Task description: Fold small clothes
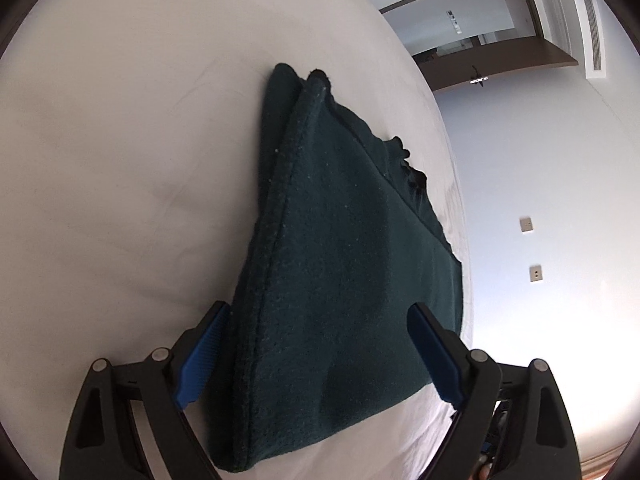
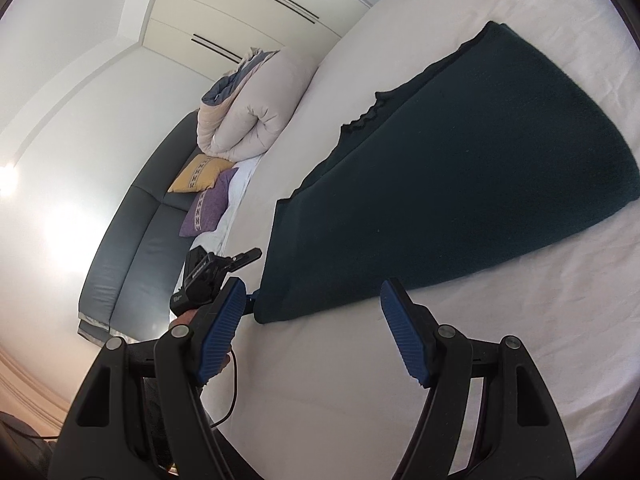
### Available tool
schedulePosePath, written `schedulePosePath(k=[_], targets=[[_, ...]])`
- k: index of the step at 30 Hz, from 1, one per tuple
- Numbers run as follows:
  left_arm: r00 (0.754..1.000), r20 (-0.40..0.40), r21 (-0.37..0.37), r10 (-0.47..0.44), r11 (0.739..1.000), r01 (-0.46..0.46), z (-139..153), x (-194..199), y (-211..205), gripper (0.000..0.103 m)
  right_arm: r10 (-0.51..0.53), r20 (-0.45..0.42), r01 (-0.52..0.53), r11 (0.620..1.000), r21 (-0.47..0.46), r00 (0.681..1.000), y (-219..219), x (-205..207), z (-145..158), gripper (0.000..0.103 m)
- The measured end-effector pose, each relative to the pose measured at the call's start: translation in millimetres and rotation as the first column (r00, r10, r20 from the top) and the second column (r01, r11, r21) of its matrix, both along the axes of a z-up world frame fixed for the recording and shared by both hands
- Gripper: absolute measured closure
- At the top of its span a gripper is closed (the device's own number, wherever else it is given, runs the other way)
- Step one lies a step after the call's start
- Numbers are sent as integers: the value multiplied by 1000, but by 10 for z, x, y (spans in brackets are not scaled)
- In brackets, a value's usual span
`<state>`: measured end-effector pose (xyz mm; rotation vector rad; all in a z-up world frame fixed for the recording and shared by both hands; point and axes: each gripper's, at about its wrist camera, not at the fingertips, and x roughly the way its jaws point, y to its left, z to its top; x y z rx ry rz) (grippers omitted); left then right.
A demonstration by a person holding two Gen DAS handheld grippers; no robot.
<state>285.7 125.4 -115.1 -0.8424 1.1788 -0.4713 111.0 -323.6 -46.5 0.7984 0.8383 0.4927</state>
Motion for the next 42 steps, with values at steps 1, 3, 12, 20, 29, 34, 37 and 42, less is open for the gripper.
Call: schedulePosePath(k=[1, 3, 12, 20, 29, 34, 37, 42], targets=[[1000, -5, -18, 5, 1000, -5, -10, 2, 21, 14, 4, 0, -4, 1000, -2, 1000, 23, 8, 3, 34], [1000, -19, -61, 13, 998, -14, -41, 0, 57, 19, 13, 0, -13, 1000, -1, 1000, 58, 52, -1, 34], [996, -85, -90, -14, 996, 7, -106, -15, 30, 44, 89, 1, -89, 995, -51, 996, 347, 434, 124, 34], [998, -67, -74, 4, 997, -9, -94, -38, -13, 90, 145, -88, -149, 988, -39, 986, 599, 1296, 92, 34], [999, 50, -20, 11, 1000, -10, 315, -61, -205, 91, 137, -237, -132, 991, 35, 962, 584, 1997, -521, 34], [991, 122, 50, -56, 998, 50, 651, -9, -571, 91, 115, -226, -82, 985, 149, 967, 368, 2088, -678, 34], [982, 152, 91, -108, 991, 95, 793, 42, -898, 91, 113, -215, -72, 979, 193, 970, 181, 2146, -686, 34], [956, 176, 176, -233, 963, 203, 858, 101, -1648, 91, 74, -183, -18, 955, 295, 980, -295, 2273, -669, 34]])
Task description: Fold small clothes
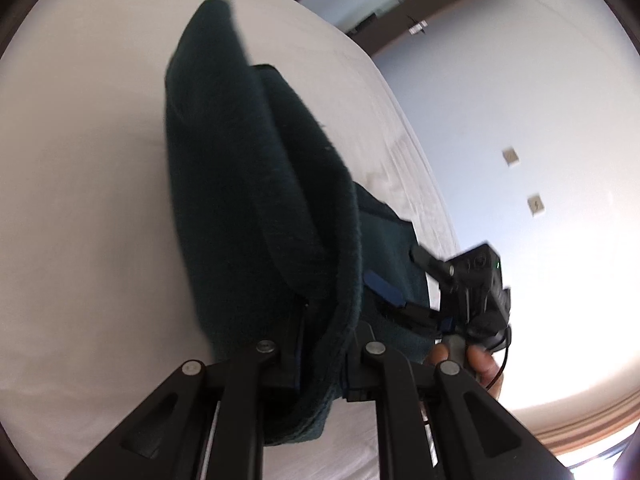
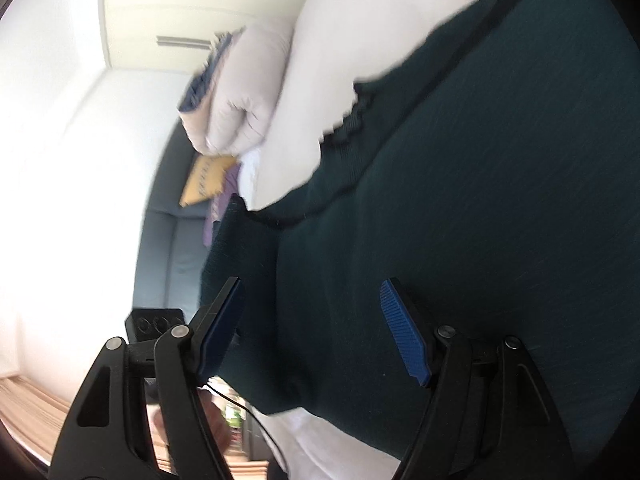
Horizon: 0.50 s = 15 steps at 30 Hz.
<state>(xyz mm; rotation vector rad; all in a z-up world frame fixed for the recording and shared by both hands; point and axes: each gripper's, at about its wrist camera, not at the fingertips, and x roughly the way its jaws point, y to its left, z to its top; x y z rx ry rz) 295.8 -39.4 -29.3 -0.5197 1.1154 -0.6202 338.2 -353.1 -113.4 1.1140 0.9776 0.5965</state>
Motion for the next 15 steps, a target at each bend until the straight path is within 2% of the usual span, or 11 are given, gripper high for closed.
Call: schedulePosePath(k=[4, 7, 9, 10, 11, 12, 13, 14, 15], targets=[[996, 3, 54, -91, 994, 91, -163, 5, -691, 91, 12, -13, -11, 998, 66, 1000, -213, 114, -55, 34], [991, -9, 109, -137, 985, 137, -356, -36, -1047, 91, 43, -52, -38, 994, 103, 998, -242, 262, -158, 34], [988, -5, 159, -152, 976, 151, -480, -104, -1221, 87, 43, -51, -38, 994, 100, 998, -280, 327, -187, 34], [990, 16, 162, -143, 977, 139, -483, -142, -1240, 79, 42, -52, -37, 995, 96, 998, -295, 345, -188, 34], [989, 35, 146, -141, 980, 134, -464, -172, -1229, 61, 43, -52, -38, 995, 98, 998, -311, 366, -192, 34], [988, 50, 114, -143, 984, 137, -435, -202, -1201, 51, 46, -52, -41, 995, 95, 998, -314, 395, -193, 34], [987, 76, 79, -141, 988, 135, -378, -253, -1142, 34, 51, -48, -47, 995, 85, 998, -313, 417, -187, 33], [985, 101, 76, -141, 988, 133, -333, -293, -1100, 21, 62, -43, -59, 996, 64, 997, -297, 446, -176, 33], [981, 129, 91, -144, 987, 133, -286, -332, -1060, 17, 69, -44, -67, 997, 44, 997, -293, 443, -163, 33]])
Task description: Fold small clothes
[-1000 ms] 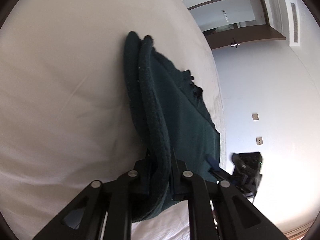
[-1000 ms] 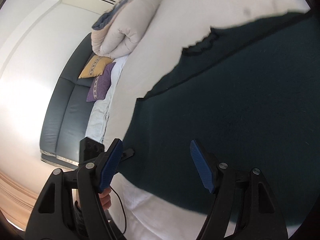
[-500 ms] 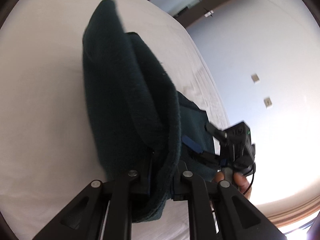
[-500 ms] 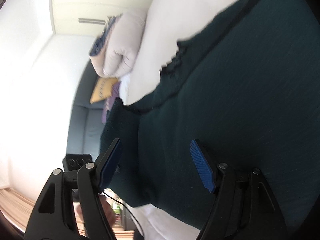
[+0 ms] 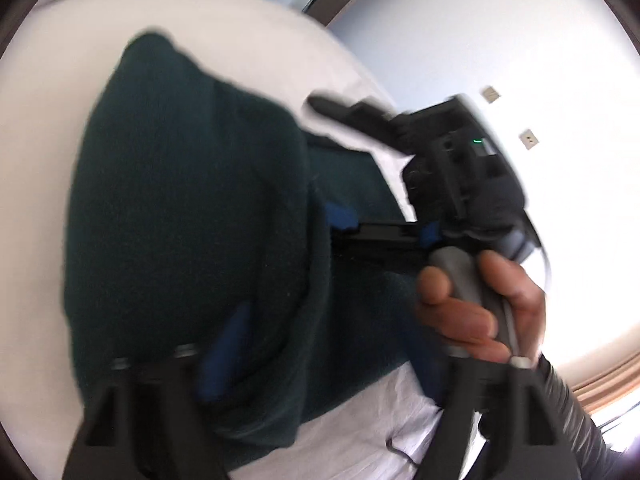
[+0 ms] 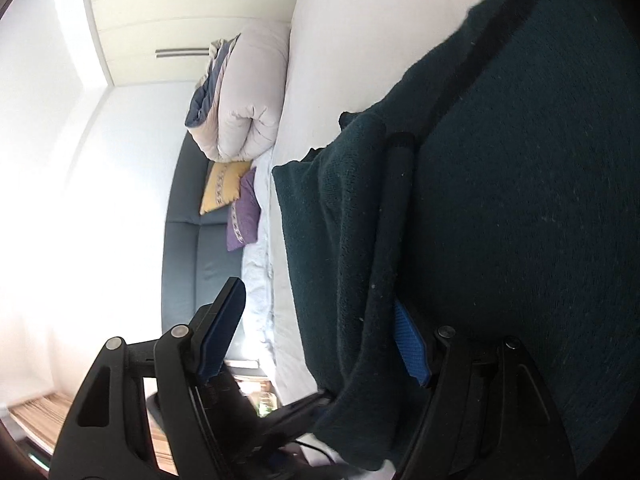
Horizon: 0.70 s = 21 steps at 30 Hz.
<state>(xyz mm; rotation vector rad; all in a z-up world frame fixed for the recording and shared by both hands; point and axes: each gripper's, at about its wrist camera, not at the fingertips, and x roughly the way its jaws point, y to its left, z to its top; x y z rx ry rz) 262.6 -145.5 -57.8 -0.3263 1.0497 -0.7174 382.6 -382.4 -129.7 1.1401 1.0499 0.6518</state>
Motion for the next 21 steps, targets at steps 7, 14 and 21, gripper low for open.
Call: schedulePosePath(k=[7, 14, 21], targets=[[1000, 1, -104, -12, 994, 12, -106, -182, 437, 14, 80, -40, -87, 974, -211, 996, 229, 205, 71, 33], [999, -35, -180, 41, 982, -47, -163, -302, 732, 14, 169, -38, -169, 882, -441, 985, 545, 185, 122, 75], [999, -32, -185, 44, 982, -49, -74, -291, 606, 14, 153, 32, -113, 839, -532, 988, 419, 45, 288, 89]])
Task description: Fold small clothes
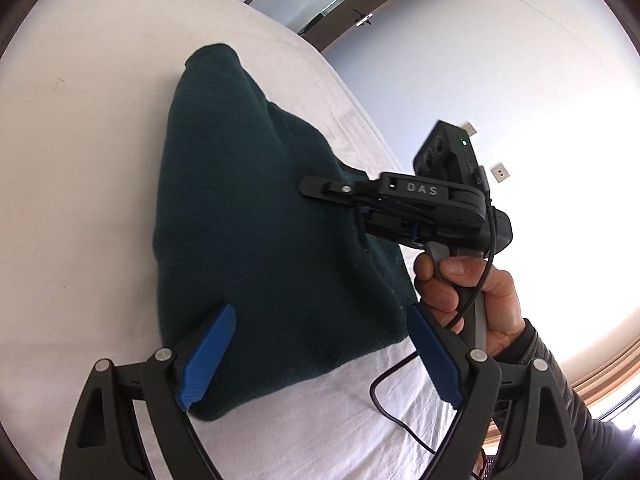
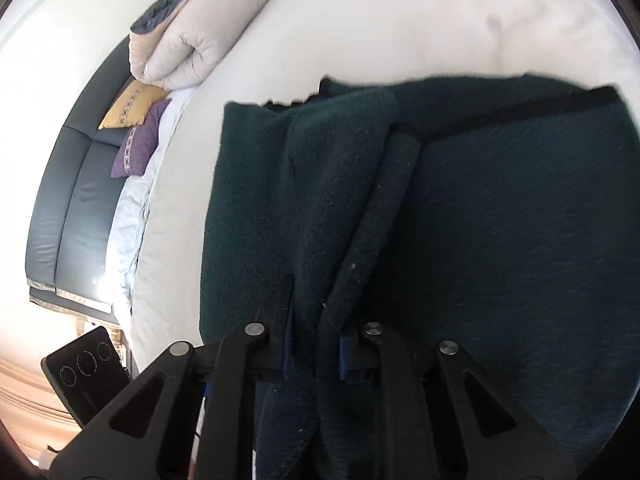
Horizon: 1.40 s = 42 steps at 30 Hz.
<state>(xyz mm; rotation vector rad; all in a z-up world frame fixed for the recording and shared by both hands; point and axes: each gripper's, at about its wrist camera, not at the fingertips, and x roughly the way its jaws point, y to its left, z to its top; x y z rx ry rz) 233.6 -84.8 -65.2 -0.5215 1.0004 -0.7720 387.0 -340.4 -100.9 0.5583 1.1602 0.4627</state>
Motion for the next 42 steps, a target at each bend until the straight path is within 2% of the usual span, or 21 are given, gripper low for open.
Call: schedulePosePath(k=[9, 12, 19, 23, 29, 31, 34, 37, 39, 42], targets=[[999, 8, 6, -36, 999, 36, 51, 0, 51, 14, -59, 83, 64, 996, -57, 995, -704, -184, 297, 89], [999, 7, 10, -53, 999, 53, 37, 10, 25, 14, -98, 100, 103, 993, -51, 990, -935, -231, 374, 89], [999, 7, 41, -50, 998, 49, -11, 21, 125, 14, -160, 52, 162, 985, -56, 986, -1402, -313, 185, 89], [999, -2, 48, -39, 998, 39, -31, 93, 185, 14, -193, 54, 194, 981, -5, 980, -1345, -244, 23, 89], [1000, 13, 61, -17, 998, 16, 65, 242, 154, 14, -212, 103, 215, 976, -23, 972, -1336, -405, 80, 89], [1000, 3, 63, 8, 998, -8, 48, 295, 224, 14, -219, 91, 222, 975, -25, 971, -1413, -495, 40, 89], [999, 7, 81, 35, 996, -36, 98, 360, 273, 14, -211, 78, 213, 977, -28, 974, -1372, -379, -127, 90], [998, 7, 111, 57, 992, -57, 141, 441, 287, 14, -231, 90, 232, 973, 10, 969, -1351, -385, -167, 89], [998, 7, 135, 65, 989, -65, 153, 517, 274, 14, -242, 109, 245, 969, -14, 964, -1313, -443, -99, 88], [998, 11, 150, 69, 986, -69, 141, 639, 235, 14, -256, 127, 270, 957, -108, 958, -1257, -555, 82, 83]])
